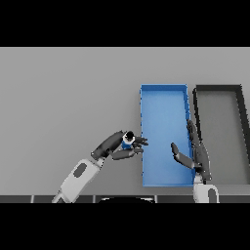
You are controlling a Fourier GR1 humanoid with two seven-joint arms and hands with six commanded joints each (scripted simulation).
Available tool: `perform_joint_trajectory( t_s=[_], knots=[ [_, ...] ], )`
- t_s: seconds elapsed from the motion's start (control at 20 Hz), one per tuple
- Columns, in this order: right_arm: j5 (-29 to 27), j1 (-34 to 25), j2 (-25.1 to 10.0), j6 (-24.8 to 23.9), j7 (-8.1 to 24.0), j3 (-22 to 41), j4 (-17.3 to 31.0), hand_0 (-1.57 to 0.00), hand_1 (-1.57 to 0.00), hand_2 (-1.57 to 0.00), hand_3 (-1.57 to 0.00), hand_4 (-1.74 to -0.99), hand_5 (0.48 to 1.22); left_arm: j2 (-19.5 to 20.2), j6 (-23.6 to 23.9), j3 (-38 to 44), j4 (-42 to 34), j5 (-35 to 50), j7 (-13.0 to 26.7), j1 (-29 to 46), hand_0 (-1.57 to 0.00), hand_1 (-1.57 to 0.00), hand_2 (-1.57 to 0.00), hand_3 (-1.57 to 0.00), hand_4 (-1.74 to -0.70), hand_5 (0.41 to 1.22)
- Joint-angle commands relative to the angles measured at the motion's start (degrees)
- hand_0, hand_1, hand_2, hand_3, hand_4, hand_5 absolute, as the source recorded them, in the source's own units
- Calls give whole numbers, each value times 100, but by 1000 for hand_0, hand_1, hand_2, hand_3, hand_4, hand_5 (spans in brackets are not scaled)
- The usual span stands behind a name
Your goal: Pick up the blue pipe and place it into the blue bin.
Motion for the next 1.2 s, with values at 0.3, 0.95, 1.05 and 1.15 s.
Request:
perform_joint_trajectory(
  t_s=[0.3, 0.95, 1.05, 1.15],
  knots=[
    [-2048, -1068, -1015, 1431, 1724, 198, -1014, 1, -11, -106, 0, -1247, 568, -80, -124, 97, -67, -34, 94, 49, -1571, -1571, -1571, -1571, -1467, 1221],
    [-2174, -3077, -980, 1981, 2982, 1380, -1011, 1, 0, -48, 1, -1253, 554, -277, -404, 316, 99, -220, 65, -51, -1571, -1571, -1571, -1571, -1464, 1221],
    [-2106, -3457, -886, 1950, 3153, 1461, -854, -3, -10, -59, 1, -1232, 545, -287, -555, 402, 118, -76, 204, -80, -1571, -1571, -1571, -1571, -1467, 1221],
    [-2095, -3700, -860, 2049, 3267, 1550, -748, -11, -20, -71, 1, -1209, 534, -336, -592, 406, 142, -121, 181, -62, -1571, -1571, -1571, -1571, -1470, 1221]
  ],
)
